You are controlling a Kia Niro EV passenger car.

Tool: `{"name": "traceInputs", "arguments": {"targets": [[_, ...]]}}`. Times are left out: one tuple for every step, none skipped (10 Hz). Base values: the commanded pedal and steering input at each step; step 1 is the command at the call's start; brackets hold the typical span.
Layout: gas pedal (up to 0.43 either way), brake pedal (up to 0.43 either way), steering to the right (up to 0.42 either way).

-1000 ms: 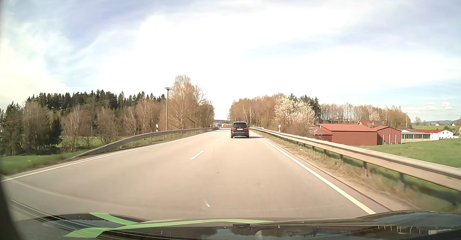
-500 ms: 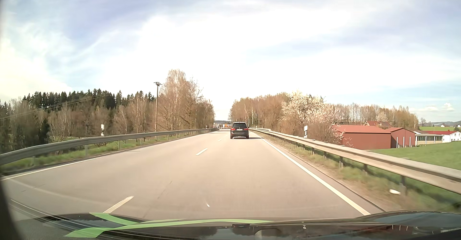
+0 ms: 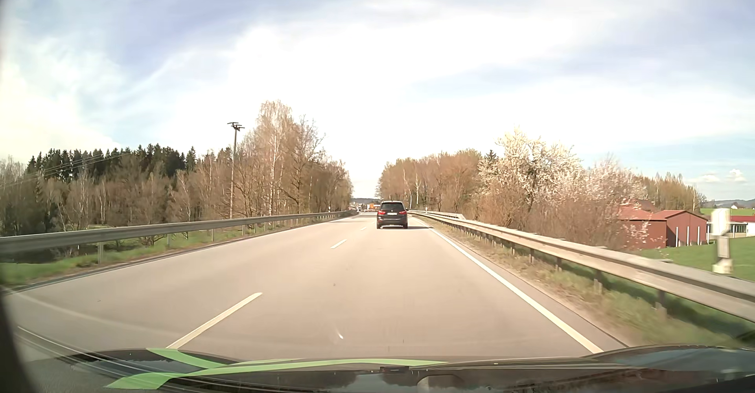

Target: Follow the waypoints while adhering to traffic rules and regulations

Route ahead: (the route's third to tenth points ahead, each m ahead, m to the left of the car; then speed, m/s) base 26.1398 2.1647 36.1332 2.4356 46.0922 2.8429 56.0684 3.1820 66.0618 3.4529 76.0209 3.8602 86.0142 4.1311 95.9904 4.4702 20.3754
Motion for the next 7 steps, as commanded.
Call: {"name": "traceInputs", "arguments": {"targets": [[0.118,0.0,-0.003],[0.13,0.0,-0.003],[0.13,0.0,-0.003],[0.13,0.0,-0.003],[0.118,0.0,-0.003],[0.087,0.0,-0.004],[0.059,0.0,-0.003]]}}
